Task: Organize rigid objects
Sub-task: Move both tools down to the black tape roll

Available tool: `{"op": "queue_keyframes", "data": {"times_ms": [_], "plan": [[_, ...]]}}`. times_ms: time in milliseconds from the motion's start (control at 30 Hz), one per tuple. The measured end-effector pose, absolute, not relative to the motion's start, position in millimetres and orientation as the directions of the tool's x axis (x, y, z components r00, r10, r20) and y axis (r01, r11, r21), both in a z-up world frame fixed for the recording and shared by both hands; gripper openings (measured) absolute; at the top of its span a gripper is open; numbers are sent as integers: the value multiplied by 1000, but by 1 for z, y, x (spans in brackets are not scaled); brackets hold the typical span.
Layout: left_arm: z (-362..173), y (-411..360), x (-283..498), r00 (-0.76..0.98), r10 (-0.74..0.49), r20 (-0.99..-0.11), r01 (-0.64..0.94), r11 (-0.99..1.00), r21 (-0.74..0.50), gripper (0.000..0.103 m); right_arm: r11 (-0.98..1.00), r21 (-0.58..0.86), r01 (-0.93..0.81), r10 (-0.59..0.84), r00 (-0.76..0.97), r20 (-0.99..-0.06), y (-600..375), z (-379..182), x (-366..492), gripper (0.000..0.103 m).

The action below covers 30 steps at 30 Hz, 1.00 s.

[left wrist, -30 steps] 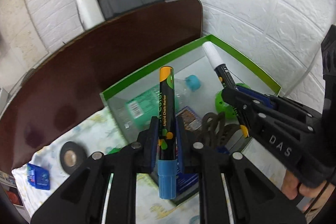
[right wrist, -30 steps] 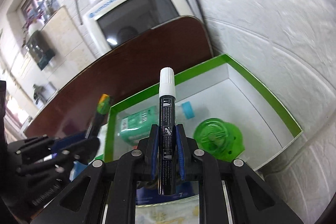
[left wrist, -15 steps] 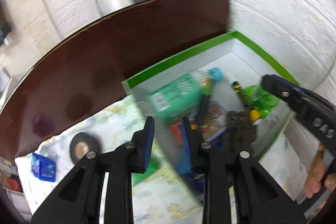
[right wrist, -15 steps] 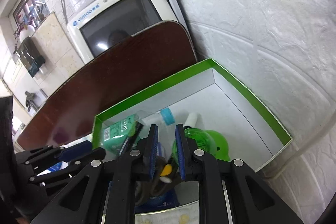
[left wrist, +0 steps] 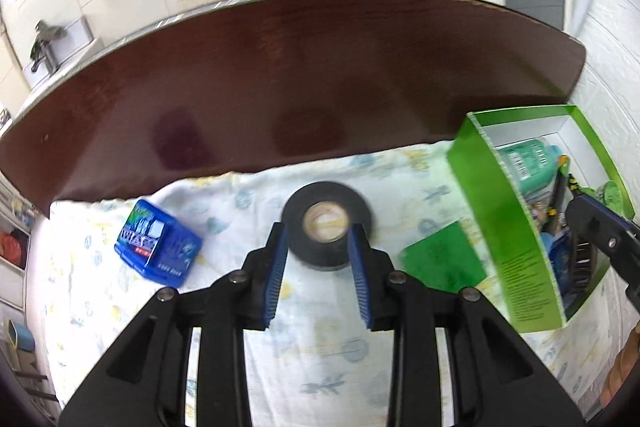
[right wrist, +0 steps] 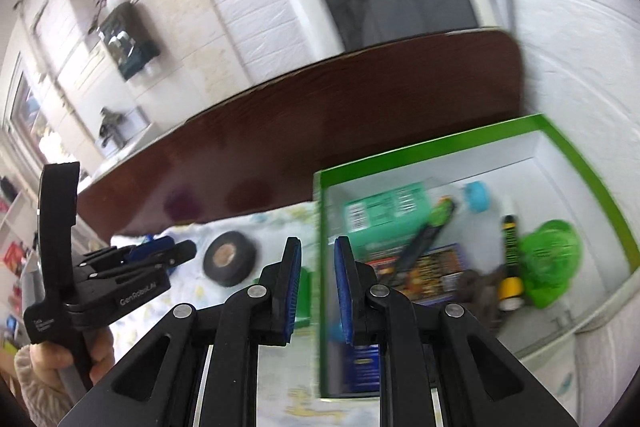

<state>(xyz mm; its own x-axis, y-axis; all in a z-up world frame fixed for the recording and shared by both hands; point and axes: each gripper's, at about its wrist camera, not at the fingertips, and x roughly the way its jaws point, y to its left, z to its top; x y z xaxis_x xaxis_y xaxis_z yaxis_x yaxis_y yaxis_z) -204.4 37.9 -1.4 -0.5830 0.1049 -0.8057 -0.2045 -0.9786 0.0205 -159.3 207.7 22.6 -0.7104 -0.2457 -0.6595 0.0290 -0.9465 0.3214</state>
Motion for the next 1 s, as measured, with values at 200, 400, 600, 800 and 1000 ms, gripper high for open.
{"op": "queue_keyframes", "data": {"times_ms": [200,400,600,800,1000], "plan": [[-25,15,-216,-548,118,-828,-200,-980,-7,29,-950,303,70,-276,-640,-717,154,4,-183,17],[-38,-1,-231,-524,157,-837,-212,-976,-50,29,-955,292,51,-265,-589,-764,128,-14,-209,17],[-45,-5,-248,-508,195,-839,-228,-970,-87,29,-958,285,15,-247,-547,-800,114,-31,-234,18],[-53,-8,-262,-486,230,-843,-243,-962,-122,29,-956,293,-24,-241,-508,-827,112,-48,-254,20],[-55,-9,-267,-486,261,-834,-264,-954,-144,29,-951,307,-24,-260,-475,-841,108,-62,-269,20]]}}
